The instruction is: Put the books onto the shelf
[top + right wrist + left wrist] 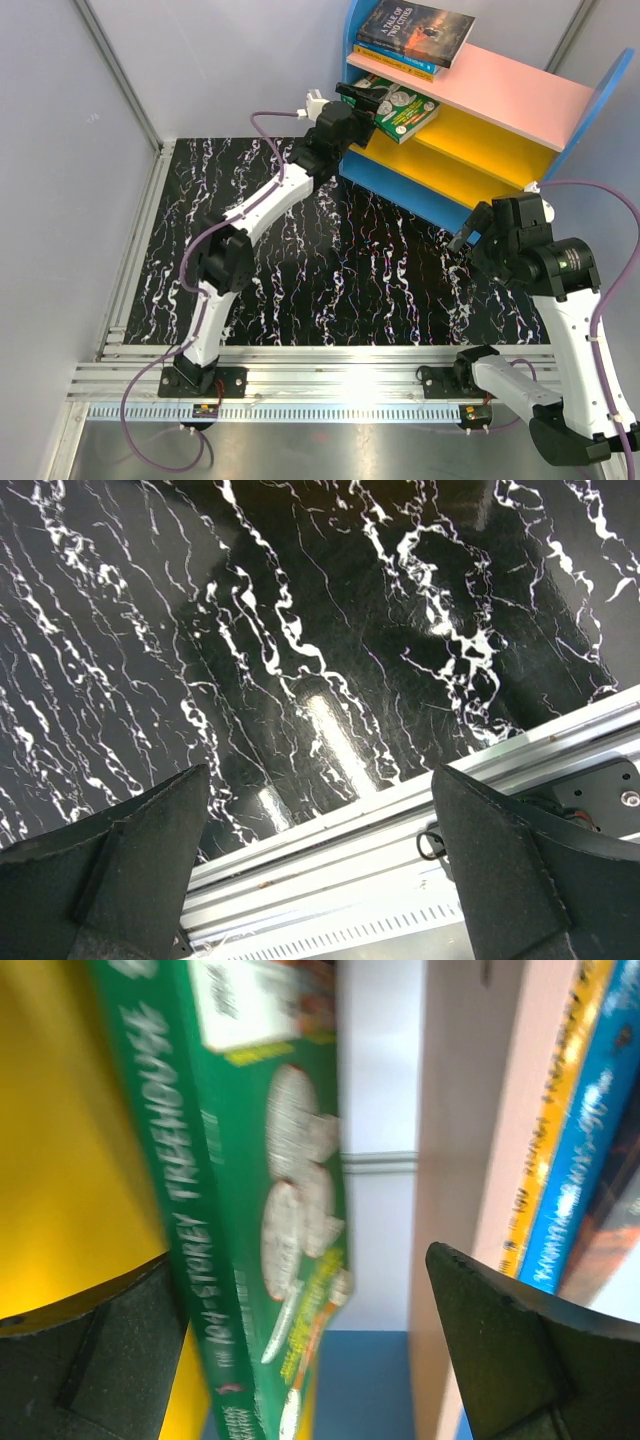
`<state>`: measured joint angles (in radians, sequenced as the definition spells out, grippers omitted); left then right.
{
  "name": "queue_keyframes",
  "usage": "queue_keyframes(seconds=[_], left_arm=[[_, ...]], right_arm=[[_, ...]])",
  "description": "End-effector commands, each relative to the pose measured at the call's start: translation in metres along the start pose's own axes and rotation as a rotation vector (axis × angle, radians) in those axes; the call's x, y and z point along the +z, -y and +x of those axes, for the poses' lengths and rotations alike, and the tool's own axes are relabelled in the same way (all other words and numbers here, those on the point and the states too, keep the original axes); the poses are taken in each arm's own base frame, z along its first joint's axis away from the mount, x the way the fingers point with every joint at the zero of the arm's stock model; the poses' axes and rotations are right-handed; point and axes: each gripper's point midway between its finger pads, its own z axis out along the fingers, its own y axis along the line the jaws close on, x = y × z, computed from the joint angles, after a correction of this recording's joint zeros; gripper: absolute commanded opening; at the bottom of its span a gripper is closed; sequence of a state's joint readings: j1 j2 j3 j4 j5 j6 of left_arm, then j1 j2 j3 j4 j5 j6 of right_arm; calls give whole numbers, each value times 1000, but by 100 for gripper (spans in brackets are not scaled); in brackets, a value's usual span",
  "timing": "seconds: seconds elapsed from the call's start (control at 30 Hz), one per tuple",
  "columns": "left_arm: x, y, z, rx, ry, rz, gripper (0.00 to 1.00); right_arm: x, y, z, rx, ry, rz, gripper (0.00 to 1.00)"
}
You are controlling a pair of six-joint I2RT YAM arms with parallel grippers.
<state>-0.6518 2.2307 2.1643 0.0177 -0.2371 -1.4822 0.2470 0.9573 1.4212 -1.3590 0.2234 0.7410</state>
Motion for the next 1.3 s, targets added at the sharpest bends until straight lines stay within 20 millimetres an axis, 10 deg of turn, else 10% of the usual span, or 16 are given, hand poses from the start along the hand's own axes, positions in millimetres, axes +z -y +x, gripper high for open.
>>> queue_keyframes(seconds=[0.0, 0.6, 0.7, 0.9, 1.27], left_arm=[[-16, 14, -29, 41, 39, -14, 99], [-77, 25, -61, 159, 97, -65, 89], [-88, 45, -74, 179, 121, -23, 78], [-97, 39, -83, 192, 118, -40, 0], [-57, 31, -34, 118, -97, 15, 0]], right_arm=[[-4, 22, 22, -24, -78, 76, 100], [-9, 26, 31, -11, -86, 44, 100], [-8, 25, 33, -11, -95, 38, 100], [-5, 22, 36, -6, -105, 25, 100], [-3, 21, 36, 3, -110, 29, 100]])
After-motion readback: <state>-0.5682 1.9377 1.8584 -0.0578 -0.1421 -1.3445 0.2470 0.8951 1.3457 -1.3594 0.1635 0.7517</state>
